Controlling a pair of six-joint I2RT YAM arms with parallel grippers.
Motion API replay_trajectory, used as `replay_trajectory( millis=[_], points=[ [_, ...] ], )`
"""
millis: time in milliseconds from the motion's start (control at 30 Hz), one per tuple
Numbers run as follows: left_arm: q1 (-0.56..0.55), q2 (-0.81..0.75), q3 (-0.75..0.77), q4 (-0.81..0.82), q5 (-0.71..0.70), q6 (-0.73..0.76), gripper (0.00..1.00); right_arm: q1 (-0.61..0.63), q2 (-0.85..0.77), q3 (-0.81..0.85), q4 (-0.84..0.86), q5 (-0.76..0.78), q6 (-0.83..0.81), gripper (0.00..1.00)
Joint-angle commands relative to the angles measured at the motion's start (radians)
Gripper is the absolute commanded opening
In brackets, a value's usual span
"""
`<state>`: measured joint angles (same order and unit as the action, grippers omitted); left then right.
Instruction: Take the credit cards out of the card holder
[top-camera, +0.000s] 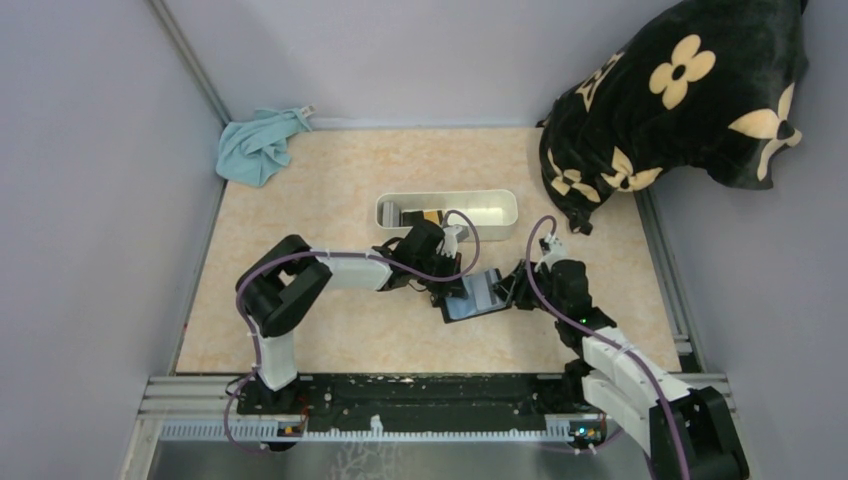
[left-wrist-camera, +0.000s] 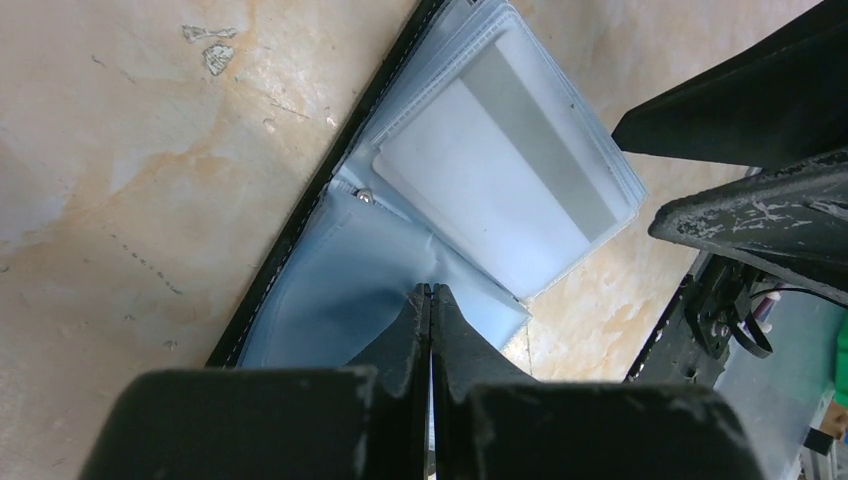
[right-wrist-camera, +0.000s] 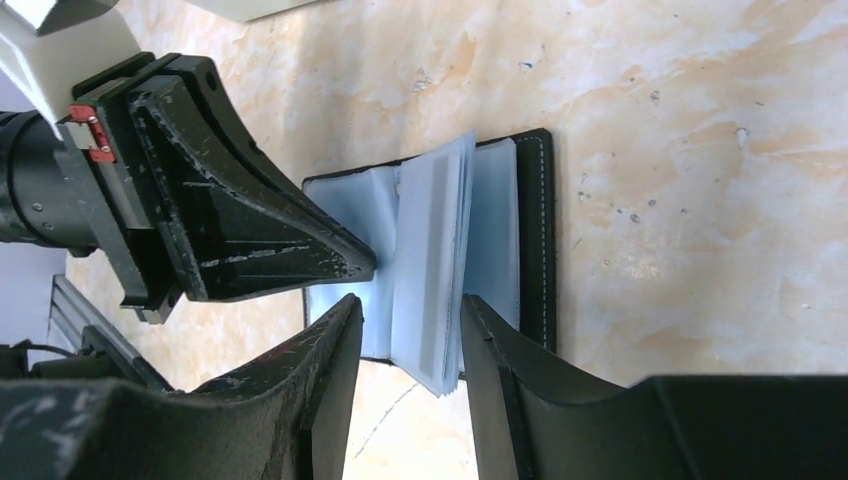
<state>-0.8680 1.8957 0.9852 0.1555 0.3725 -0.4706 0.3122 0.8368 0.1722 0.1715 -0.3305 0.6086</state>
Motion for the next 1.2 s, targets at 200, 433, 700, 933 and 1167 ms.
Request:
replay_trajectory(
  millis=[200,433,700,933,1167],
  points=[
    [-0.006,-0.189,-0.06,-0.134,-0.169,0.117,0.0,0.011,-0.019,0.049,-0.008,0.063,-0.028,0.42],
    [-0.006,-0.238,-0.115,-0.152,-0.154,0.101,0.0,0.012,0.011,0.05,0.035,0.036,-0.021,0.27],
    [-0.005,-0.228,-0.238,-0.07,-0.074,0.016,0.0,0.013,0.025,0.051,0.043,0.025,-0.024,0.05],
    [-0.005,-0.182,-0.219,-0.125,-0.136,0.017,0.0,0.014,0.037,0.049,0.059,0.02,-0.023,0.08],
    [0.01,-0.098,-0.145,-0.174,-0.212,0.015,0.0,0.014,0.035,0.046,0.05,0.028,-0.025,0.17]
  ],
)
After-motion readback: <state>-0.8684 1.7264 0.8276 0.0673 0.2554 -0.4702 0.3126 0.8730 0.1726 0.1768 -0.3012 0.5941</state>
